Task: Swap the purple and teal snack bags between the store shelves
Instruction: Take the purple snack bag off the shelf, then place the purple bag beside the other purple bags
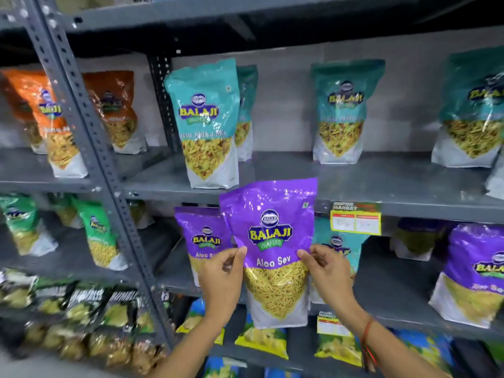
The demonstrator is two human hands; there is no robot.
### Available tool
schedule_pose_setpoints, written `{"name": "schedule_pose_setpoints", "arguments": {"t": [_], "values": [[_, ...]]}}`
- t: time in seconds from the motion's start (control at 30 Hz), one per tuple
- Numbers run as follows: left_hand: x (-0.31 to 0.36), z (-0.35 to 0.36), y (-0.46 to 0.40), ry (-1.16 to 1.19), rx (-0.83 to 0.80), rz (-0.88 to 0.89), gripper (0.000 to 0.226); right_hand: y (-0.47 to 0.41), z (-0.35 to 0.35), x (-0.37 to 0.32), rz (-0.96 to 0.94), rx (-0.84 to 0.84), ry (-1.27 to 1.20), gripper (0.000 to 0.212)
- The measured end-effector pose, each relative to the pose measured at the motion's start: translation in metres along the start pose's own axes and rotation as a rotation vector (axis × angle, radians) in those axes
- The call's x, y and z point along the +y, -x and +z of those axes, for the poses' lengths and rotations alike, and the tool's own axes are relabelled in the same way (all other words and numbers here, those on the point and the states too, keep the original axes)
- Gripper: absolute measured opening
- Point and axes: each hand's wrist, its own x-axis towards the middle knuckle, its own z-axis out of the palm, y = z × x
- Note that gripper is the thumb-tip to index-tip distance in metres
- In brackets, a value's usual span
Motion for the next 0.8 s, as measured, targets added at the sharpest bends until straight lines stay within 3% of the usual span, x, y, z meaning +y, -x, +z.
{"name": "schedule_pose_setpoints", "arguments": {"t": [0.1,0.23,0.33,0.47,0.67,0.8], "values": [[-0.037,0.009,0.004,-0.108,-0.041,-0.069,0.031,-0.003,0.023,0.040,0.074,-0.008,0.054,0.025],[-0.081,0.030,-0.009,-0.230,-0.083,-0.144,0.037,-0.017,0.051,0.085,0.131,-0.035,0.111,0.037],[-0.108,0.048,-0.021,-0.242,-0.076,-0.184,0.035,-0.031,0.066,0.111,0.177,-0.031,0.138,0.015],[-0.145,0.070,-0.034,-0.225,-0.082,-0.226,0.039,-0.046,0.083,0.135,0.228,-0.034,0.084,0.013],[-0.167,0.085,-0.038,-0.229,-0.042,-0.280,0.034,-0.052,0.094,0.151,0.197,-0.022,0.189,0.038],[-0.164,0.086,-0.038,-0.220,-0.042,-0.318,0.027,-0.050,0.094,0.153,0.191,-0.016,0.200,0.025]]}}
